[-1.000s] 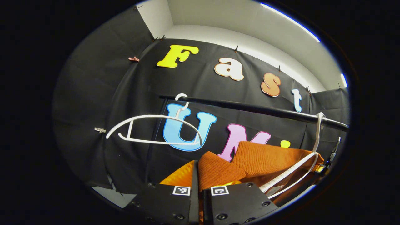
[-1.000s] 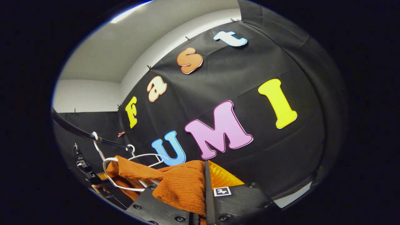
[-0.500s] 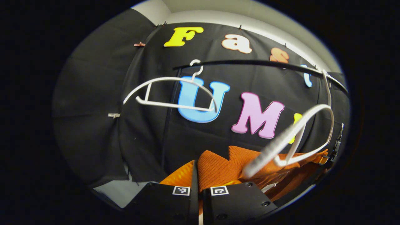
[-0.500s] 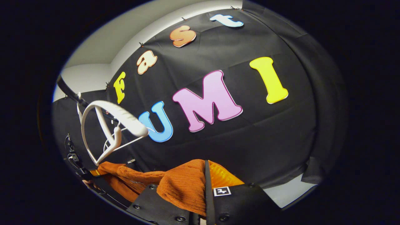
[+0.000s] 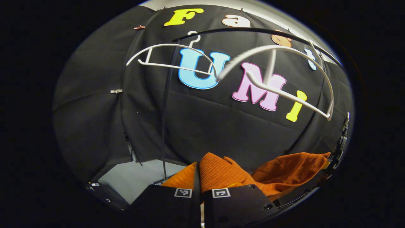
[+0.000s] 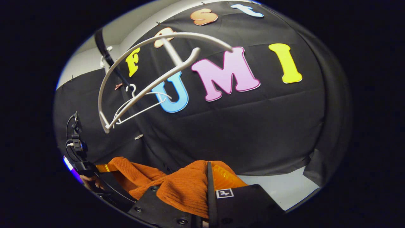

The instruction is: Grasp the clothes on the hanger with both hands and then place them into the laundry hamper below.

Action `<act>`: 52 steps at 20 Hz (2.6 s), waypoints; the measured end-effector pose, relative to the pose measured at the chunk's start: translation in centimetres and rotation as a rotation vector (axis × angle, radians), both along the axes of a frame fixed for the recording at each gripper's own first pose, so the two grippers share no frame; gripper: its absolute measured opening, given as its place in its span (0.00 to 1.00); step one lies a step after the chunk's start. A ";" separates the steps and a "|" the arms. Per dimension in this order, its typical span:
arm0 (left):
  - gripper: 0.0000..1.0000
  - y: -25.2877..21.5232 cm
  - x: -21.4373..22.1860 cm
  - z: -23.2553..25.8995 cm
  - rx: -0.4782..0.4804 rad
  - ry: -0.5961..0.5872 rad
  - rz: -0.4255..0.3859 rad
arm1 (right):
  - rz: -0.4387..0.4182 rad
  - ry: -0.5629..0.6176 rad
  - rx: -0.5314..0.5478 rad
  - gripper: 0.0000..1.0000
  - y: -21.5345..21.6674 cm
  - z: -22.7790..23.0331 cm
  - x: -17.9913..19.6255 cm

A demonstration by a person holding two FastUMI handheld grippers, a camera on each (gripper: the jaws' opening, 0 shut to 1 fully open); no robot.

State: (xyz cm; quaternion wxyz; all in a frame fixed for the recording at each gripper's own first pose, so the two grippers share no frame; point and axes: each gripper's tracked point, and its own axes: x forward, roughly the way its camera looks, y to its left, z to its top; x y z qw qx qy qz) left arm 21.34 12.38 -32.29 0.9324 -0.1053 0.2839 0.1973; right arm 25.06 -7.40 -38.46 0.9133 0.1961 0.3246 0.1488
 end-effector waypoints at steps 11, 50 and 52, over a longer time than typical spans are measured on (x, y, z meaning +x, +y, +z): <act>0.09 -7.4 -0.9 -7.4 -0.193 0.241 -0.168 | 0.135 0.189 0.011 0.25 8.3 -4.1 -5.4; 0.96 -7.0 -13.2 -2.5 -0.276 0.288 -0.160 | 0.169 0.284 -0.165 0.96 11.6 -0.9 -15.3; 0.96 -6.8 -14.7 0.2 -0.241 0.238 -0.194 | 0.138 0.245 -0.155 0.97 12.7 1.6 -16.4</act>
